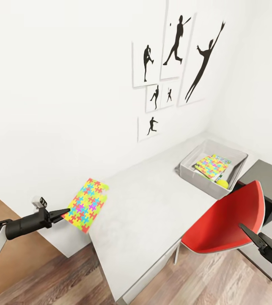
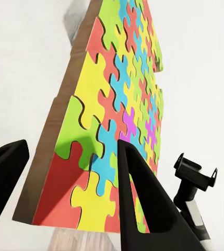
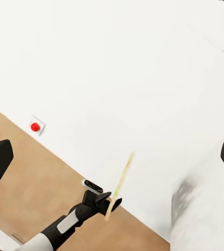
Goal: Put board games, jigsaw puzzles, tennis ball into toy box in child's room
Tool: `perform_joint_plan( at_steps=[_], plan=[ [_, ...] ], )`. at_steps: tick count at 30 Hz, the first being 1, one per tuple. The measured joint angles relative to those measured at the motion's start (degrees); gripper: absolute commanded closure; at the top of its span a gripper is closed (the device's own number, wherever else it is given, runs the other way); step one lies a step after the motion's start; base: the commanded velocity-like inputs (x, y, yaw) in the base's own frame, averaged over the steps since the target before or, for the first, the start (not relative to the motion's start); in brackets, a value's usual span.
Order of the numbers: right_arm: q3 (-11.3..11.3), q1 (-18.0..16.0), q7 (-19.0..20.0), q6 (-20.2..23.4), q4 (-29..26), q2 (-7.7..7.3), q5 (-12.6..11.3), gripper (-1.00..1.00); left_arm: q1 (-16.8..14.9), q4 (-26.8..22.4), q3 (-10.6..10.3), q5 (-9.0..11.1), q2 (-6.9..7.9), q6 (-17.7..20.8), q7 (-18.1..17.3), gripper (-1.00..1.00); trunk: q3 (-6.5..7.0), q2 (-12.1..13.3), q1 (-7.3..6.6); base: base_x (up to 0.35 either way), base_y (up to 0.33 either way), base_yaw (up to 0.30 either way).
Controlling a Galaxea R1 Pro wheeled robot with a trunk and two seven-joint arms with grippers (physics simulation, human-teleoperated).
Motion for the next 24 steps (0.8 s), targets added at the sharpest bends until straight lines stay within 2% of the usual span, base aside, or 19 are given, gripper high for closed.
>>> perform_joint_plan(
  at_steps=[16, 20, 24],
  plan=[
    [-0.72, 0.11, 0.11, -0.07, 0.25, 0.0, 0.0, -1.0, 0.0, 0.0, 0.02, -0.03, 0.13, -0.09, -0.55, 1.0, 1.53, 0.0, 0.0, 0.0, 0.0, 0.0],
    [-0.79, 0.11, 0.15, -0.07, 0.26, -0.02, 0.0, -1.0, 0.05, 0.0, 0.0, 0.03, 2.04, -0.1, -1.49, 1.0, 1.92, 0.0, 0.0, 0.0, 0.0, 0.0],
    [-0.83, 0.11, 0.17, -0.07, 0.26, -0.02, 0.0, -1.0, 0.07, 0.0, -0.07, 0.1, 4.61, -0.12, -5.51, 1.0, 2.3, 0.0, 0.0, 0.0, 0.0, 0.0]
  ],
)
